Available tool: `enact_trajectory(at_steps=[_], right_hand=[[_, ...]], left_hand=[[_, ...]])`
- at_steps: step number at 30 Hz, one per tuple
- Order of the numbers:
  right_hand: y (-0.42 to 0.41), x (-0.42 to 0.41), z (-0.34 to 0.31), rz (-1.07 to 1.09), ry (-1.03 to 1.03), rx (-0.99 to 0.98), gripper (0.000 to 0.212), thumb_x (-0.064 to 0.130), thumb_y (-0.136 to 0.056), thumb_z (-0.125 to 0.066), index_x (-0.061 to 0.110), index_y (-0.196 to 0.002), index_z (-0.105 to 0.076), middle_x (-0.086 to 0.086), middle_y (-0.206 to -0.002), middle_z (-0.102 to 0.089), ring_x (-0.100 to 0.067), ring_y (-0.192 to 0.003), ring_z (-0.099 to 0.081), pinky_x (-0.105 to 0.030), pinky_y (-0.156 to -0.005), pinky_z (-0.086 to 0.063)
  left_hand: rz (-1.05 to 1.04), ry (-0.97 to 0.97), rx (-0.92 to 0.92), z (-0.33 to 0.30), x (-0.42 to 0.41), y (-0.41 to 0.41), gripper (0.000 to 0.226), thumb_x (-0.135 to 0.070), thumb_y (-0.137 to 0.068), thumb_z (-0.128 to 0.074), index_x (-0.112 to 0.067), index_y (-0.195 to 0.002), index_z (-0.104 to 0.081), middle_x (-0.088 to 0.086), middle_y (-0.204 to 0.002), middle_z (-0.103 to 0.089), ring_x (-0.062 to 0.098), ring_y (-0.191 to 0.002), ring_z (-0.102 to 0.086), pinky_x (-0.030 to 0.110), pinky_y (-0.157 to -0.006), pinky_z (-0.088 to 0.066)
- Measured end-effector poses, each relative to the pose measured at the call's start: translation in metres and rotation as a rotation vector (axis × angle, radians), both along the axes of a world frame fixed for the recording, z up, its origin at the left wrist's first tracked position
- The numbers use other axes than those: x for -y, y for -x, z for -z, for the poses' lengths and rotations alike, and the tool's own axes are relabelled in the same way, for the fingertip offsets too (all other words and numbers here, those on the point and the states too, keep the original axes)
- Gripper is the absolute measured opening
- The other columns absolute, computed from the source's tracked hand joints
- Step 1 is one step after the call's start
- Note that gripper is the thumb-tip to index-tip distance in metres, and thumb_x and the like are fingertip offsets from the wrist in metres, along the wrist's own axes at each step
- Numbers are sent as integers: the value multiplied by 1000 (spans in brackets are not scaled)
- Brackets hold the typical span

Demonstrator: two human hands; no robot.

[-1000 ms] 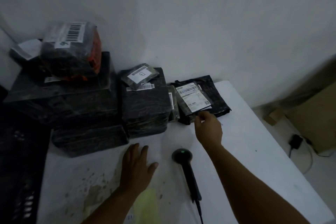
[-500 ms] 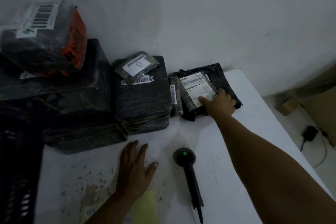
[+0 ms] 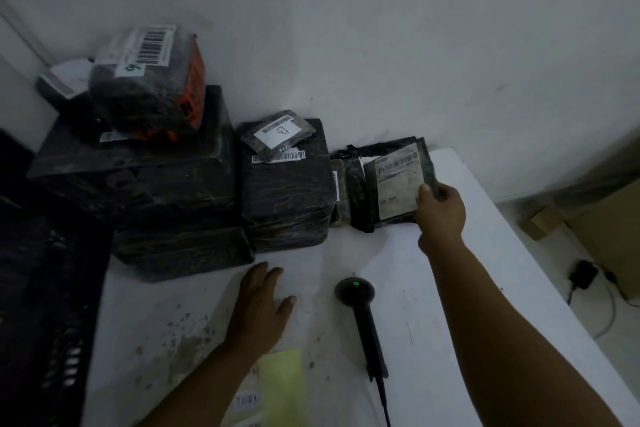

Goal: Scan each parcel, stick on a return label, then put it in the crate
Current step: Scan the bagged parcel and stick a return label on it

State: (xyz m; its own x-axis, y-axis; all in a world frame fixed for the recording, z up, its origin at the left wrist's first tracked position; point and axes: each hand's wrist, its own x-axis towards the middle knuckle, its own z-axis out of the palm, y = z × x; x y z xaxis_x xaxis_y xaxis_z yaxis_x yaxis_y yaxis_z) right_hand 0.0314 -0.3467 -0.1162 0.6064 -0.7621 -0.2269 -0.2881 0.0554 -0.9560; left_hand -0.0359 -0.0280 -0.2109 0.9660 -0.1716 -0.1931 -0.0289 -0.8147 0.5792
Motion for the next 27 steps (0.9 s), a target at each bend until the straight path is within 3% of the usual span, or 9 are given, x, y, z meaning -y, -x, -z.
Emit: enact_trajectory(at_steps=[6,12,16,18,21,24,27], right_hand=[[70,-43,-29,34,-71,177,11,26,-98,-58,32,-108,-59,2,-111,-66,-16,-104,-66,-35,-84,-59],[139,-103,-29,82,-243,249,12,23,-99,-60,32,-106,-63,2,-111,-69,-15,-101,-70,-31,-81,-59],[173,-137,-13,134,-250,218,10,24,-100,-58,29,-106,-62,0,-112,-68,-15,-101,-69,-31,-79,-58],[184,-150,-4,131,-235,184,10,25,-100,-57,31,-106,-62,1,-111,-68,-16,-102,-68,-32,-78,-58],[191,-168,5,52,-275,136,11,24,-101,-57,30,-107,-63,-1,-112,-69,-21,-105,-67,-42,-87,-58],[192,-184,11,-64,-357,101,13,20,-101,-57,24,-110,-65,-1,-108,-73,-19,-99,-71,-35,-79,-60],[191,-202,15,-207,-451,68,14,16,-101,-55,23,-108,-66,1,-99,-76,-18,-92,-73,-31,-71,-60]], left_hand=[[-59,165,132,-31,-11,15,49,-29,-91,-69,-18,-137,-55,1,-145,-45,19,-136,-38,31,-112,-33],[-246,478,17,-53,-25,33,27,-26,-92,-69,-26,-119,-65,-16,-109,-65,4,-100,-61,21,-85,-49],[-279,598,-45,-60,-37,47,19,-24,-92,-68,-31,-110,-65,-15,-96,-67,-8,-83,-63,7,-63,-49],[-271,617,-98,-59,-40,53,21,-26,-93,-68,-29,-113,-65,-14,-97,-66,-9,-81,-62,6,-62,-49],[-286,646,-210,-58,-46,60,25,-32,-94,-67,-30,-118,-62,-12,-103,-67,-1,-87,-65,9,-66,-51],[-394,774,-347,-57,-53,63,33,-41,-92,-66,-30,-122,-57,-5,-113,-68,13,-97,-69,32,-85,-58],[-454,921,-426,-53,-64,65,33,-42,-93,-66,-27,-122,-63,-5,-117,-70,16,-103,-69,36,-89,-57]])
